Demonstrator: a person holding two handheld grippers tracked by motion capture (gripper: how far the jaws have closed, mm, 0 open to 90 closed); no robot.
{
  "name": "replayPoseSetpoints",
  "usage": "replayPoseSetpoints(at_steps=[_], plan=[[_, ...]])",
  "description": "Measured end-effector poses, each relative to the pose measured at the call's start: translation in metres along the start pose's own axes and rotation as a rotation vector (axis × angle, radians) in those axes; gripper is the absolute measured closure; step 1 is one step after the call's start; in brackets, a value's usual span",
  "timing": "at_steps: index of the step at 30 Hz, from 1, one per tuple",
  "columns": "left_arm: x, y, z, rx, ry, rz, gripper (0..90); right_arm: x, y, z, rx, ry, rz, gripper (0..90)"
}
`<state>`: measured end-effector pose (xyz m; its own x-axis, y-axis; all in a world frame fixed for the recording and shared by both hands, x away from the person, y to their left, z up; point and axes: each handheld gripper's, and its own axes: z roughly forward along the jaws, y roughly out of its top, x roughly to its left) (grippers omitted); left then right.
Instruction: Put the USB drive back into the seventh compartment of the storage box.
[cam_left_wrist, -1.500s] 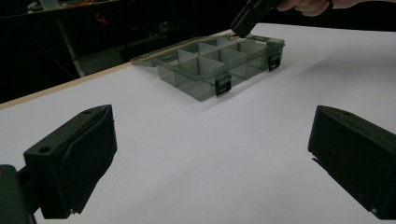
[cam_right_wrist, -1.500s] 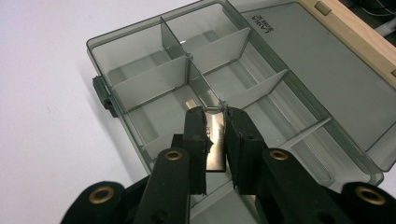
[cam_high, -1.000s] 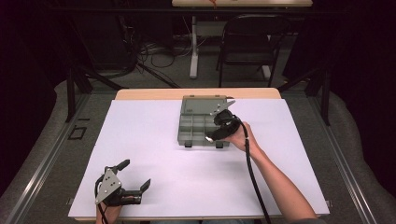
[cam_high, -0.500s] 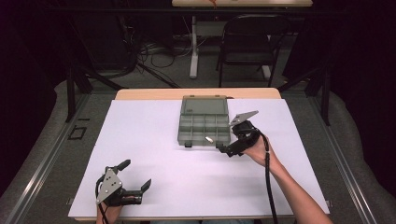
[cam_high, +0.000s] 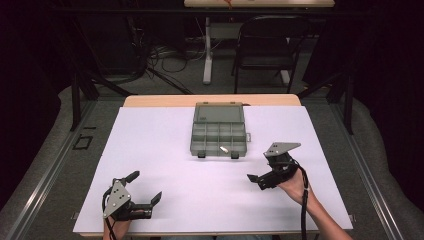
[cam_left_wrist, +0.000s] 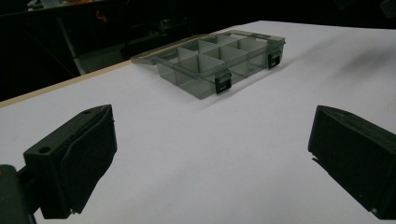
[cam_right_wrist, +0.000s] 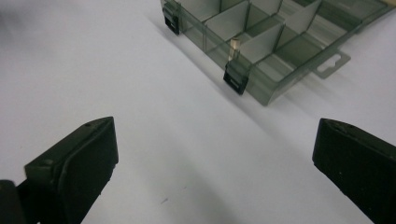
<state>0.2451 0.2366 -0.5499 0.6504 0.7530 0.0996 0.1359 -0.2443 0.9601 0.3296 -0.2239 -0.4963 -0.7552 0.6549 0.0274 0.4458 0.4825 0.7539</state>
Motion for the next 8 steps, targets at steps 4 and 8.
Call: replayPoseSetpoints(at_steps=[4, 8], plan=[[0.000, 0.000, 0.000, 0.001, 0.005, -0.004, 1.1, 0.004, -0.022, -0.003, -0.026, -0.016, 0.030, 0.0], [0.000, 0.000, 0.000, 0.003, 0.005, -0.001, 1.1, 0.006, -0.033, -0.007, -0.041, -0.030, 0.032, 0.0]])
